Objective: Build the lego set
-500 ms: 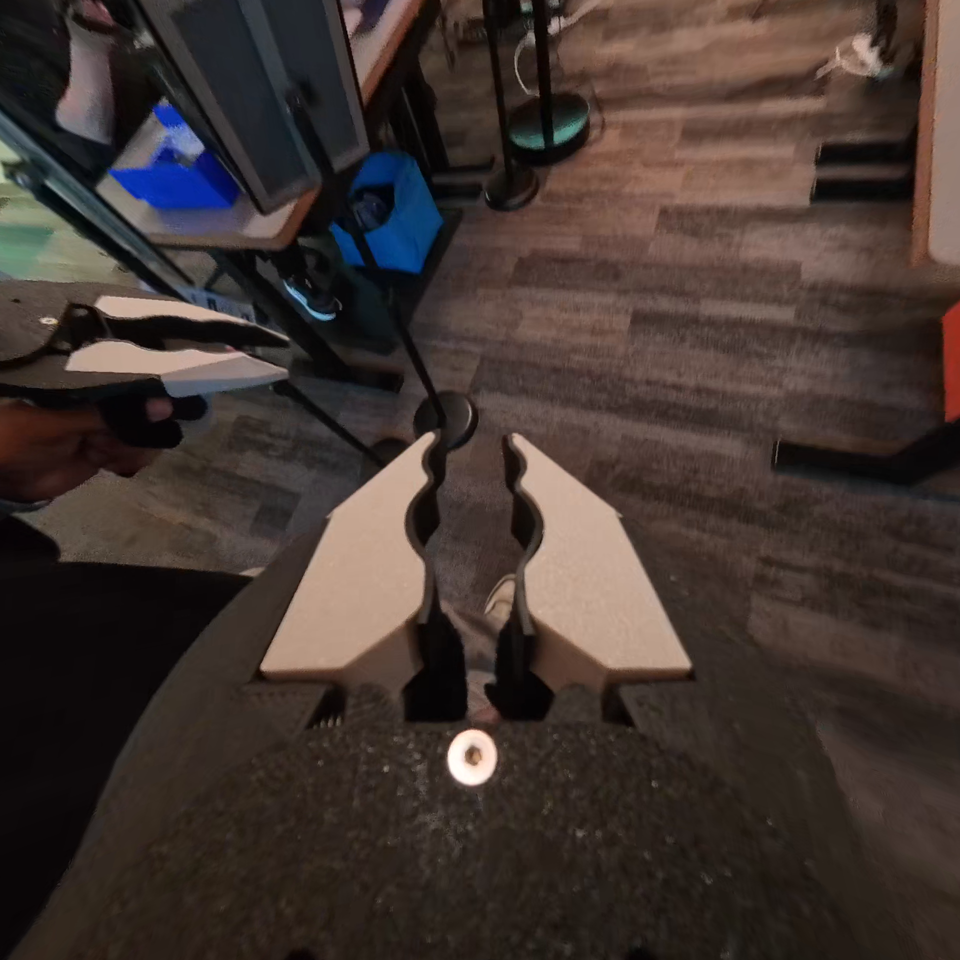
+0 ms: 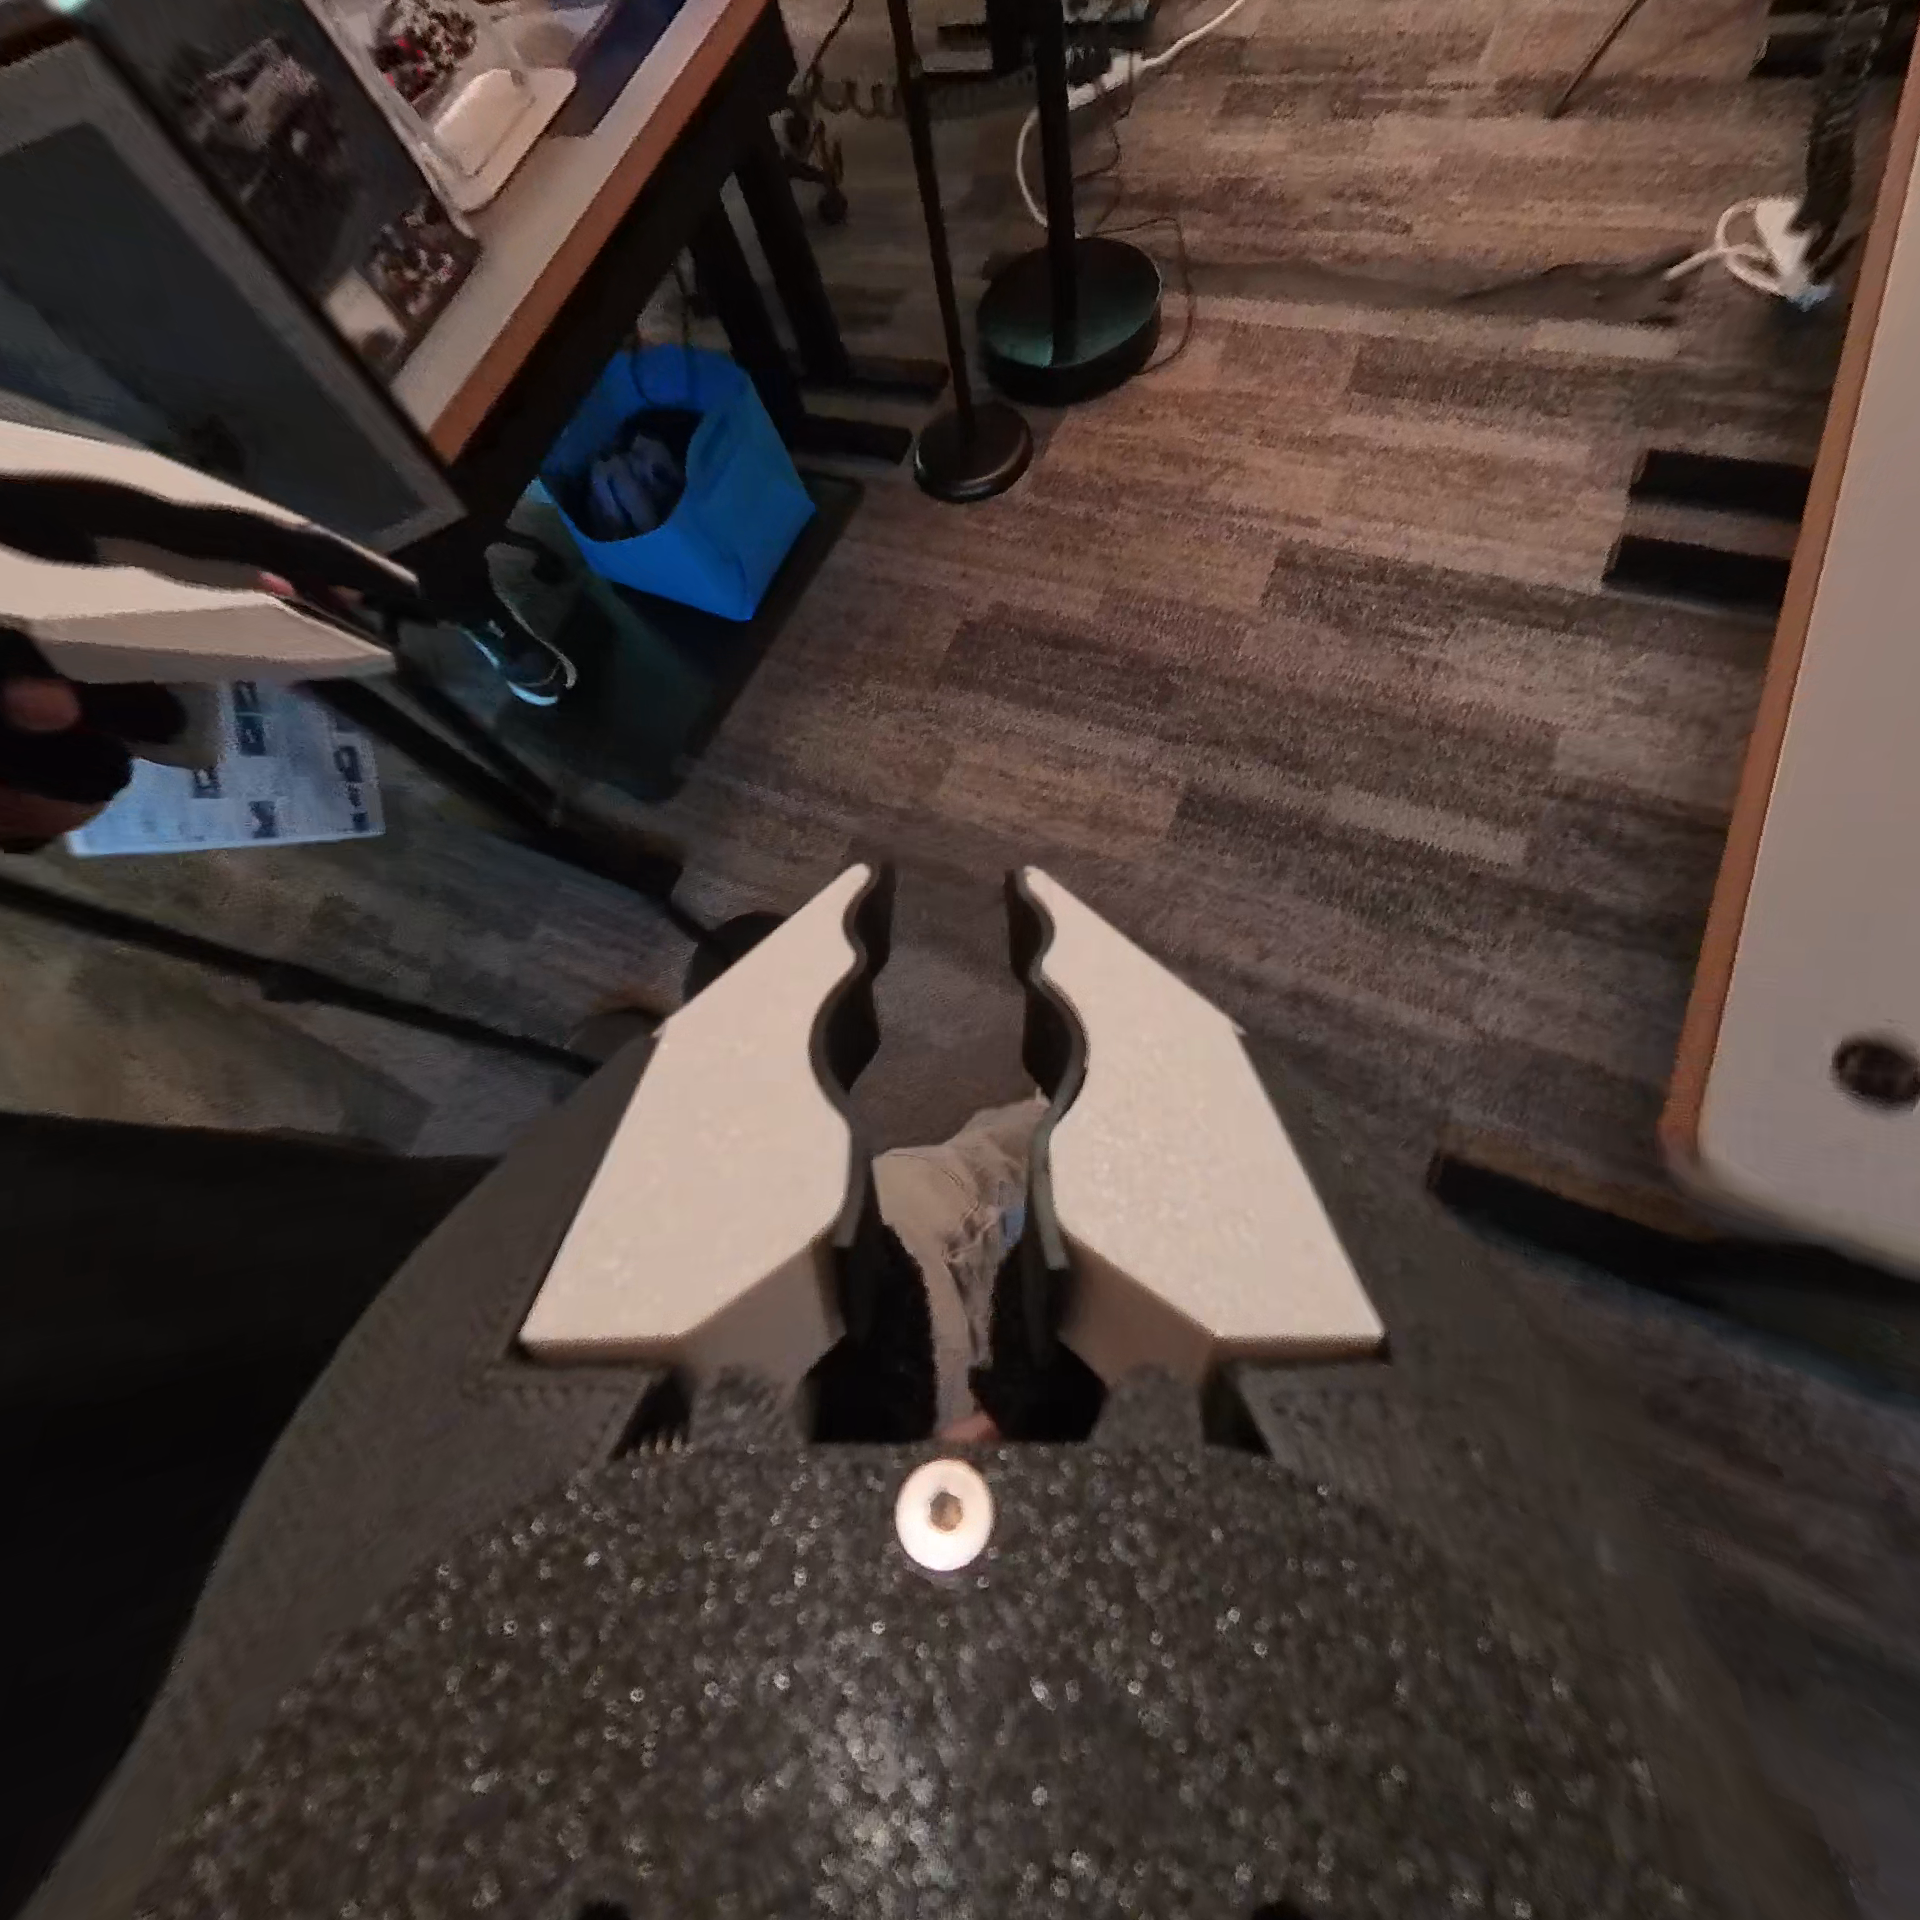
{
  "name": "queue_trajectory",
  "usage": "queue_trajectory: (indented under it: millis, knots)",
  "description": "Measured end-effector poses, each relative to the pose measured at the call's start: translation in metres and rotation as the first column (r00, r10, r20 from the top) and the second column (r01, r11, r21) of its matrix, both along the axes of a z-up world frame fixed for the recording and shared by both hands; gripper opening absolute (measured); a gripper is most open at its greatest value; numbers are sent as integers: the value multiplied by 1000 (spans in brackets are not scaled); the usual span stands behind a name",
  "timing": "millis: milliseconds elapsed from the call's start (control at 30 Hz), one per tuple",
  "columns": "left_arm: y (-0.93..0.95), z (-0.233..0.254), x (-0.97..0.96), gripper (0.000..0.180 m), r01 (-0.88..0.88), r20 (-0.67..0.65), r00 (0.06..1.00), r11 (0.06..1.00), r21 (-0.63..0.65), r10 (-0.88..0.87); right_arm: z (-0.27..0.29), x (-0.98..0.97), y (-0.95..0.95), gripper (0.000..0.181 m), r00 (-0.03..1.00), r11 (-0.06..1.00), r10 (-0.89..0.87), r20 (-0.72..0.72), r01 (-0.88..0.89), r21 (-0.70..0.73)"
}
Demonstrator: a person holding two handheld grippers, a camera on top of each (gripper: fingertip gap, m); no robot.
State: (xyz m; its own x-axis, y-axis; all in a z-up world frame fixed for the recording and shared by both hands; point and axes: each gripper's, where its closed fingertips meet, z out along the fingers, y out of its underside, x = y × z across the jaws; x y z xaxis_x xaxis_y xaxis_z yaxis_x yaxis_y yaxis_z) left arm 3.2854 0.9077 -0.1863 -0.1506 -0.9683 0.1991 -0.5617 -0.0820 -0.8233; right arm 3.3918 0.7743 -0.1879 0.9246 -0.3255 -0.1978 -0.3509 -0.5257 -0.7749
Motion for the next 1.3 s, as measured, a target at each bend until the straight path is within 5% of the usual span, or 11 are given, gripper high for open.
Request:
queue_trajectory:
  millis: [67, 267, 467, 833, 1133, 1300]
  knots:
    - [29, 6, 53, 23, 0, 14, 1000, 999, -54, 1, -3, 51, 38, 21, 1000, 999, 27, 3, -27, 24]
    - [127, 37, 188, 26, 39, -19, 999, 997, 62, -38, 23, 194, 159, 22, 997, 995, 81, 3, -81, 57]
    - [231, 21, 297, 26, -6, -65, 998, 1000, 6, 6, 37, 289, 279, 21, 982, 984, 175, 74, -177, 28]
    - [480, -16, 514, 25, -57, -64, 996, 998, -3, 57, -14, 455, 520, 21, 968, 972, 235, -84, -235, 3]
    - [702, 10, 673, 25, -122, -52, 991, 993, 1, 122, 43, 671, 706, 23, 978, 978, 208, -23, -208, 4]
    - [822, -6, 760, 23, -163, -78, 981, 973, 166, 177, 42, 806, 787, 23, 996, 993, 92, -9, -91, 69]
